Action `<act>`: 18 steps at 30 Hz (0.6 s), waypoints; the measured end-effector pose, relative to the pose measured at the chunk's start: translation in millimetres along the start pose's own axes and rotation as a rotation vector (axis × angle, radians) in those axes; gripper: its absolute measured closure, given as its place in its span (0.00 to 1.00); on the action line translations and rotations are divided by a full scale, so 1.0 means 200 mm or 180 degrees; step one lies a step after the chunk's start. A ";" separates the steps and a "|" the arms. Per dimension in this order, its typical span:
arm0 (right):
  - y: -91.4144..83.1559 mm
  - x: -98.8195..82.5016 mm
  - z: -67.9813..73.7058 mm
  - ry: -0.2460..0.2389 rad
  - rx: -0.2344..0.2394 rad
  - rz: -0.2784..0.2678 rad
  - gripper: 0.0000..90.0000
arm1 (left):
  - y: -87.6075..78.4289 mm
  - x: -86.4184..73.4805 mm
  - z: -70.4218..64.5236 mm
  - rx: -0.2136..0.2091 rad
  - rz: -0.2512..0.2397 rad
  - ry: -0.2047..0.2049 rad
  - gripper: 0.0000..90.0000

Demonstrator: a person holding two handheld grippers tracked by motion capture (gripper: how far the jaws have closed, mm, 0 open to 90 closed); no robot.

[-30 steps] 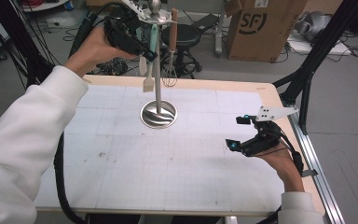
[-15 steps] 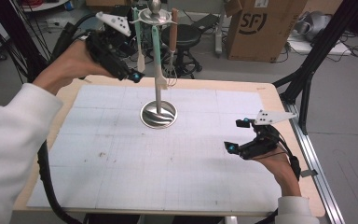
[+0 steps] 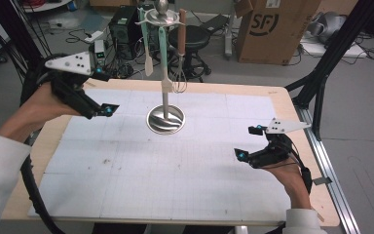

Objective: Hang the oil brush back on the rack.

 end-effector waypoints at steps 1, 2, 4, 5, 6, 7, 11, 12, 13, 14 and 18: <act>0.00 0.00 0.00 0.0020 -0.0014 -0.0005 0.00 | -0.01 -0.03 -0.01 0.0002 -0.0004 -0.0018 0.02; 0.00 0.00 0.00 0.0019 -0.0018 -0.0011 0.00 | -0.02 -0.06 -0.02 0.0019 -0.0016 -0.0027 0.02; 0.01 -0.01 0.01 0.0014 -0.0037 -0.0028 0.00 | -0.03 -0.12 -0.03 0.0024 -0.0074 -0.0061 0.02; 0.01 -0.01 0.01 0.0013 -0.0034 -0.0033 0.00 | -0.04 -0.15 -0.04 0.0014 -0.0103 -0.0084 0.02; 0.01 -0.02 0.01 0.0010 -0.0027 -0.0041 0.00 | -0.04 -0.18 -0.05 0.0027 -0.0146 -0.0101 0.02; 0.01 -0.02 0.02 0.0016 -0.0039 -0.0028 0.00 | -0.05 -0.21 -0.06 0.0039 -0.0170 -0.0120 0.02; 0.01 -0.04 0.01 0.0027 -0.0084 -0.0062 0.00 | -0.05 -0.32 -0.10 0.0047 -0.0277 -0.0207 0.02; 0.01 -0.04 0.01 0.0037 -0.0094 -0.0085 0.00 | -0.05 -0.35 -0.10 0.0049 -0.0302 -0.0195 0.02; 0.00 -0.05 0.01 0.0047 -0.0104 -0.0089 0.00 | -0.05 -0.37 -0.11 0.0055 -0.0287 -0.0202 0.02; 0.00 -0.05 0.01 0.0044 -0.0115 -0.0100 0.00 | -0.05 -0.40 -0.11 0.0073 -0.0295 -0.0227 0.02; 0.00 -0.07 0.01 0.0055 -0.0145 -0.0125 0.00 | -0.05 -0.50 -0.14 0.0116 -0.0356 -0.0319 0.02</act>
Point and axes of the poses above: each handheld gripper's, and its own axes: y roughly forward along the jaws, x roughly out of its top, z roughly to its left, the point moved 4 cm from there along y, roughly forward along the jaws, and after that the axes turned 2 degrees about -z, right-handed, at the moved point
